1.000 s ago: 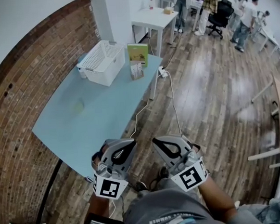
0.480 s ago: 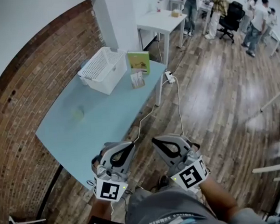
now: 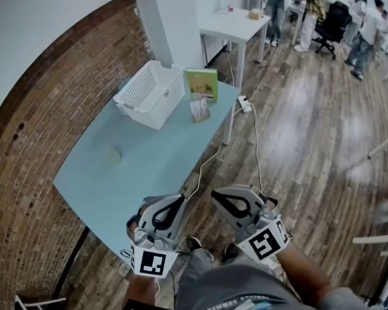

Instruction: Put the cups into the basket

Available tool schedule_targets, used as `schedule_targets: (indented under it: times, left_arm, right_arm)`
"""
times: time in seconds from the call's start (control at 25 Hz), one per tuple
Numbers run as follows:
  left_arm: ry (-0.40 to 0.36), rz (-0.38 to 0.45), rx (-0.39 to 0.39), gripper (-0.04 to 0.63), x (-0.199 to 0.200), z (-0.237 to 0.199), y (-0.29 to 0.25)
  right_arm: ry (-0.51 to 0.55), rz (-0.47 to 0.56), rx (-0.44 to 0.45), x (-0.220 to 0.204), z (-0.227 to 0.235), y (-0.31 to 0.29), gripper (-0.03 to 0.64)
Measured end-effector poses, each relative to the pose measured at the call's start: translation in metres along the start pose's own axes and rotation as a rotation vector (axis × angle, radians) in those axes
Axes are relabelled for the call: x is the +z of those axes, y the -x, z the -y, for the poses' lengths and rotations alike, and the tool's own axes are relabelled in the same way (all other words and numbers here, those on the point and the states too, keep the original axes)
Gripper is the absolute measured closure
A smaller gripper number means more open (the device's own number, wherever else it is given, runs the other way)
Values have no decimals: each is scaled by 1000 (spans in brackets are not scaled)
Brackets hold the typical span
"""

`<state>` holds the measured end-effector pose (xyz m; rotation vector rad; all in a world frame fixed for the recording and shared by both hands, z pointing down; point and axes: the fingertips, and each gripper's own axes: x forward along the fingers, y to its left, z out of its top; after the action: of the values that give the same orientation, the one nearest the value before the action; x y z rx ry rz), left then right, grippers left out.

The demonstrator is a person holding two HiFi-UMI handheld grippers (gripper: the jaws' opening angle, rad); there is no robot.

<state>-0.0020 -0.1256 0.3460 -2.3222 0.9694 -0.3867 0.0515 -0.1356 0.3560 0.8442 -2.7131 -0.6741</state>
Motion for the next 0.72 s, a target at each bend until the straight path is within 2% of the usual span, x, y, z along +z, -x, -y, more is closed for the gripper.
schedule_targets:
  times: [0.72]
  left_arm:
    - [18, -40, 11, 597, -101, -116, 32]
  right_arm:
    - [5, -29, -44, 7, -5, -137, 603]
